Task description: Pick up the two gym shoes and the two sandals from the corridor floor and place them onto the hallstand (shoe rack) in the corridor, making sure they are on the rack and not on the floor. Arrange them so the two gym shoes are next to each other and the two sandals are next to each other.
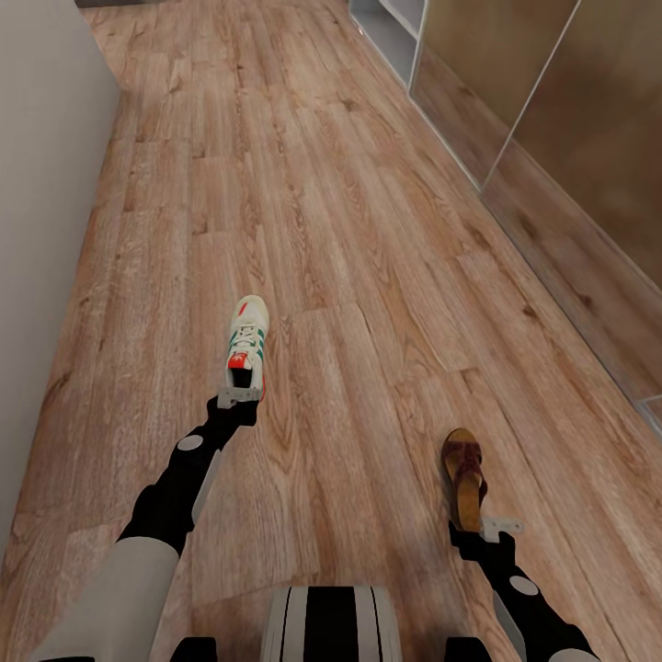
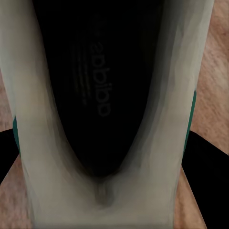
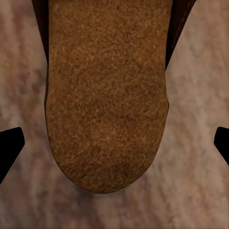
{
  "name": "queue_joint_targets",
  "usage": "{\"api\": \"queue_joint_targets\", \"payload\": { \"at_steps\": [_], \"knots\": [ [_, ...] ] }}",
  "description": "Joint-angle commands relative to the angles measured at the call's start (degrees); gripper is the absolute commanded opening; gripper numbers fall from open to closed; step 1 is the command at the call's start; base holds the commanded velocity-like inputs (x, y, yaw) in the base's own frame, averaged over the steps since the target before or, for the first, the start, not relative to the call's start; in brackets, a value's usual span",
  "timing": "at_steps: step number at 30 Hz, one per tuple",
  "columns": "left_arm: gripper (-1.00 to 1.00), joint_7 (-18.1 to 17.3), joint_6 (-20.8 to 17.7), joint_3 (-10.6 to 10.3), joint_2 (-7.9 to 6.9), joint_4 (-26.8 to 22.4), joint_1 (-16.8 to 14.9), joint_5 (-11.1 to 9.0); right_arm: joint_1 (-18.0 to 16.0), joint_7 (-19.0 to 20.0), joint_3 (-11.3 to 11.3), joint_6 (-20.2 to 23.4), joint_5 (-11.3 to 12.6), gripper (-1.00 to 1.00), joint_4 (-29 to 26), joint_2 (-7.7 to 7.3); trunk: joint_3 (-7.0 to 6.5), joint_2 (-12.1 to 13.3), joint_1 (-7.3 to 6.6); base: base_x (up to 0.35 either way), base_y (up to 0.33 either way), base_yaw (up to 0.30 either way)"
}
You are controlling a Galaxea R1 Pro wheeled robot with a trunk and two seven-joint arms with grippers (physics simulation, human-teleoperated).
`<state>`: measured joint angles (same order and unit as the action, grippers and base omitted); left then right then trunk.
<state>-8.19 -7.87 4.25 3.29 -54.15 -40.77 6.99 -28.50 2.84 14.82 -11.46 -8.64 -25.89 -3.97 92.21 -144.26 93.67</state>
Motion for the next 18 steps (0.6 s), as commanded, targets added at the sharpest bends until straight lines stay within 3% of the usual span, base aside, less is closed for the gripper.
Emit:
{"api": "queue_joint_targets", "payload": {
  "at_steps": [1, 13, 18],
  "knots": [
    [-1.0, -0.54, -0.27, 0.32, 0.1, -0.1, -0.01, 0.61, -0.04, 0.3, 0.47, -0.23, -0.59, 1.0, 0.05, 0.04, 0.03, -0.01, -0.01, 0.005, 0.0, 0.0],
    [-1.0, -0.43, -0.28, 0.32, -0.02, -0.16, -0.01, 0.64, -0.02, 0.32, 0.47, -0.23, -0.59, 1.0, 0.05, 0.02, 0.03, -0.01, -0.01, 0.001, 0.0, 0.0],
    [-1.0, -0.43, -0.35, 0.32, -0.04, -0.13, -0.01, 0.61, -0.03, 0.32, 0.47, -0.23, -0.59, 1.0, 0.05, 0.06, 0.92, -0.07, 0.09, 0.0, 0.0, 0.0]
  ]
}}
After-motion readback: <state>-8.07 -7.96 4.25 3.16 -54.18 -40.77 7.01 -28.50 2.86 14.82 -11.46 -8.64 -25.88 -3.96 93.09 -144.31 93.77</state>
